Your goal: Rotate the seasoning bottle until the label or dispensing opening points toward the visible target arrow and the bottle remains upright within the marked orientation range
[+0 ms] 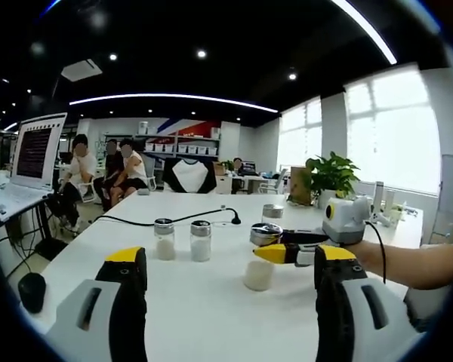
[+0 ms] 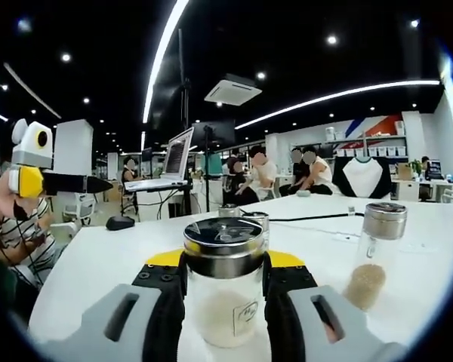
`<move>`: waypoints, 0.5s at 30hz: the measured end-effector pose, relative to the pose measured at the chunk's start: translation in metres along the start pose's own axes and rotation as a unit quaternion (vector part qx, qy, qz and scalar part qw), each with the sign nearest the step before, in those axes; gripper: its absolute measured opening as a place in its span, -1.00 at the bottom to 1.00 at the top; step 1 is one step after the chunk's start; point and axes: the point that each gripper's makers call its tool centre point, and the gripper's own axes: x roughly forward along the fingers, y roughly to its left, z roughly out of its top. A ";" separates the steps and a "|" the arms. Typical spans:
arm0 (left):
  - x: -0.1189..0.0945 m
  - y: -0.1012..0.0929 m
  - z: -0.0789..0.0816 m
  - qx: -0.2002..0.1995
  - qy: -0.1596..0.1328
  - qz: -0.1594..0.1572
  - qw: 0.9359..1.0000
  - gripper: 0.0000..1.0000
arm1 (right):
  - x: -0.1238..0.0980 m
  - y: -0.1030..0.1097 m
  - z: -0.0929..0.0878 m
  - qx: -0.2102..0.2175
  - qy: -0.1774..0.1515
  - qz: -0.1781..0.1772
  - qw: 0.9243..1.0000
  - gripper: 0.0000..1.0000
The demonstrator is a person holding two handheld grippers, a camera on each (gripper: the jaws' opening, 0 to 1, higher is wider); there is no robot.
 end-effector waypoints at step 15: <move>-0.001 0.004 0.001 -0.007 -0.001 0.005 1.000 0.94 | -0.001 0.000 -0.001 -0.004 -0.011 -0.055 0.998 -0.25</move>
